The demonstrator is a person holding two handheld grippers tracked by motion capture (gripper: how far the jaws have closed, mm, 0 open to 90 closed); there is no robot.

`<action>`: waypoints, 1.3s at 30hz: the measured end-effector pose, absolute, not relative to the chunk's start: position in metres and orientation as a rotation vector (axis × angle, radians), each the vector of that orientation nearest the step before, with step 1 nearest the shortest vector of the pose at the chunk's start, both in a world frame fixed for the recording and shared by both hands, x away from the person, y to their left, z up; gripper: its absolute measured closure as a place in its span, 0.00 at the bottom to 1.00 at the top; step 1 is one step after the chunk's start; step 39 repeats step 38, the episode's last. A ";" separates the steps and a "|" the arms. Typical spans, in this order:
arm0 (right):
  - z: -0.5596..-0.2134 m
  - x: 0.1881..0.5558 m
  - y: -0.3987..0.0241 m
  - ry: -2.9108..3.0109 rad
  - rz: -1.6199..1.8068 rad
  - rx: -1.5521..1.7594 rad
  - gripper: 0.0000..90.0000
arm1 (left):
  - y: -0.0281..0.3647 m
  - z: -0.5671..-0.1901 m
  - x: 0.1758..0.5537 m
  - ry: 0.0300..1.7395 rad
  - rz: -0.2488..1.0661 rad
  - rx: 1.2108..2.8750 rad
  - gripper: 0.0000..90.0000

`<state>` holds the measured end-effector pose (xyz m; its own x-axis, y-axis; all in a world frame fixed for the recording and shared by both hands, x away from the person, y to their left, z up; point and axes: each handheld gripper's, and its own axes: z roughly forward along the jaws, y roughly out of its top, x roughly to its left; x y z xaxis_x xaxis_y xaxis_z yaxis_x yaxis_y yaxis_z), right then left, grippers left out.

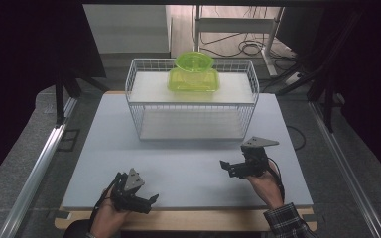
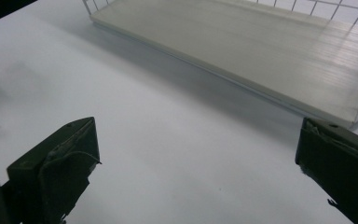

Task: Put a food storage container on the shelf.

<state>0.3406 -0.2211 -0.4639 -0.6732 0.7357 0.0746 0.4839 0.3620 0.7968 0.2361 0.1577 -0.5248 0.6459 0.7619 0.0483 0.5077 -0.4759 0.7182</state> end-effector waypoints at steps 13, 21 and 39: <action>-0.479 0.331 -0.231 2.329 1.183 1.116 0.00 | 0.157 -0.526 0.236 0.965 0.512 2.197 0.02; -0.489 0.325 -0.237 2.334 1.159 1.121 0.00 | 0.157 -0.527 0.236 0.953 0.529 2.209 0.01; -0.511 0.320 -0.239 2.380 1.054 1.162 0.00 | 0.155 -0.528 0.236 0.929 0.555 2.236 0.00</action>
